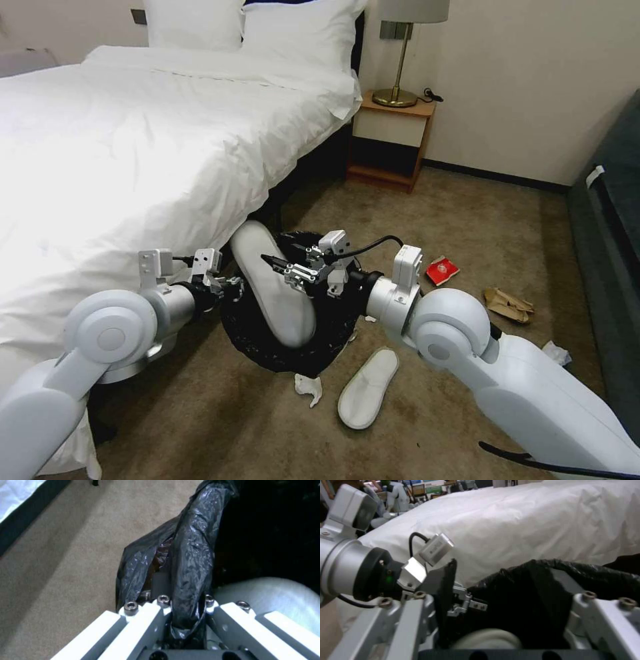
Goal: Pick up the trash bin, then pick up the garbage on the floor and place it into the trash bin.
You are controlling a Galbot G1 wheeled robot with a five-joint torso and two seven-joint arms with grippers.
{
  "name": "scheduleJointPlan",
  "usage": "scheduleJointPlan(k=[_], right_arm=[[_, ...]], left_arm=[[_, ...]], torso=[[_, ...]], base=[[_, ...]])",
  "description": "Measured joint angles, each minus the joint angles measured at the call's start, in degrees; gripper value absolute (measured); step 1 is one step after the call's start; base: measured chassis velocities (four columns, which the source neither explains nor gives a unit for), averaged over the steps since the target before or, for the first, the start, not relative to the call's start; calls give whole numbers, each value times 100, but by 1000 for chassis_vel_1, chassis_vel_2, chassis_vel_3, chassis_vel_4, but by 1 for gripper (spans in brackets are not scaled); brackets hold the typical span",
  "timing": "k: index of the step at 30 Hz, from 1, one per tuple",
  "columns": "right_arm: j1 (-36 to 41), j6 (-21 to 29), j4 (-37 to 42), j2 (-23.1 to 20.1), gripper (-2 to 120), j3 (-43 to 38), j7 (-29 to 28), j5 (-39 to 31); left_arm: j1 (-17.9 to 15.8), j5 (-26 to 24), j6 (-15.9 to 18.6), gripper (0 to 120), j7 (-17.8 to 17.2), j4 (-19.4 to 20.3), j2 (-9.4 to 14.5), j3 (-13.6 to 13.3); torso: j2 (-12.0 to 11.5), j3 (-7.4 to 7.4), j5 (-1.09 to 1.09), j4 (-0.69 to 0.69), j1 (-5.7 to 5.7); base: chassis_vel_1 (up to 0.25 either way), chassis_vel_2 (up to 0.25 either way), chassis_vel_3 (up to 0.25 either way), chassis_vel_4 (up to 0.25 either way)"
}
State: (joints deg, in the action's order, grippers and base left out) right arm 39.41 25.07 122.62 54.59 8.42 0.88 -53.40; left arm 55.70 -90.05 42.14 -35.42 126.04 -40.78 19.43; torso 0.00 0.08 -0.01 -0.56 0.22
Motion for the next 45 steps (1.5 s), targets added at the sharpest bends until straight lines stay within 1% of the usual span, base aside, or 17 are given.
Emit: scheduleJointPlan(k=[2,3,6,11,15,19,20,24,27,29,30,31,33,35,36,41,45], right_arm=[[23,-9,-44,52,68,-33,2,19],[23,-9,-44,52,68,-33,2,19],[88,-24,-58,57,85,-144,4,35],[78,-33,51,54,98,-361,-37,-40],[-30,-25,166,94,100,-643,-193,-235],[-318,61,326,86,100,-1217,-450,-665],[-403,136,356,31,100,-1484,-521,-829],[-386,284,365,-153,100,-2073,-734,-1159],[178,459,264,-469,100,-2900,-908,-1263],[282,479,255,-499,100,-2986,-910,-1264],[769,545,213,-608,100,-3288,-914,-1224],[769,545,213,-608,100,-3288,-914,-1224],[1540,572,147,-721,100,-3614,-919,-1133],[1875,572,67,-725,100,-3688,-967,-1044],[2198,561,-87,-659,100,-3731,-1039,-972],[2582,552,-429,-446,100,-3713,-1168,-837],[2898,538,-992,-149,100,-3540,-1097,-413]], left_arm=[[32,3,0,1,68,-1,26,44],[32,3,0,1,68,-1,26,44],[129,43,0,1,160,-2,38,138],[289,114,0,1,262,2,60,295],[454,237,0,1,368,1,73,439],[767,415,0,1,441,18,71,739],[905,474,1,1,475,59,85,889],[1076,543,1,1,517,105,106,1109],[1158,571,1,1,524,150,113,1249],[1161,571,1,1,524,153,113,1256],[1163,571,1,1,524,174,111,1274],[1163,571,1,1,524,174,111,1274],[1152,571,1,1,523,191,104,1281],[1137,570,1,1,517,203,100,1283],[1124,565,1,1,504,223,94,1283],[1085,512,1,1,497,251,127,1283],[1018,400,1,1,493,337,190,1295]], torso=[[0,0,0,0,0],[0,0,0,0,0],[0,0,0,0,0],[0,0,1,0,0],[0,0,0,0,0],[0,0,0,1,0],[0,0,0,2,0],[0,0,0,3,0],[0,0,2,0,0],[0,0,2,0,0],[0,0,2,0,0],[0,0,2,0,0],[0,-1,2,-2,-1],[0,0,1,-2,0],[0,0,2,-2,0],[0,0,2,0,0],[0,0,1,-1,0]], base=[[0,0,0,0],[0,0,0,0],[0,0,0,0],[0,0,0,0],[0,0,0,0],[0,0,0,0],[0,0,0,0],[0,0,0,0],[0,0,0,0],[0,0,0,0],[0,0,0,0],[0,0,0,0],[0,0,0,0],[0,0,0,0],[0,0,0,0],[0,0,0,0],[0,0,0,0]])
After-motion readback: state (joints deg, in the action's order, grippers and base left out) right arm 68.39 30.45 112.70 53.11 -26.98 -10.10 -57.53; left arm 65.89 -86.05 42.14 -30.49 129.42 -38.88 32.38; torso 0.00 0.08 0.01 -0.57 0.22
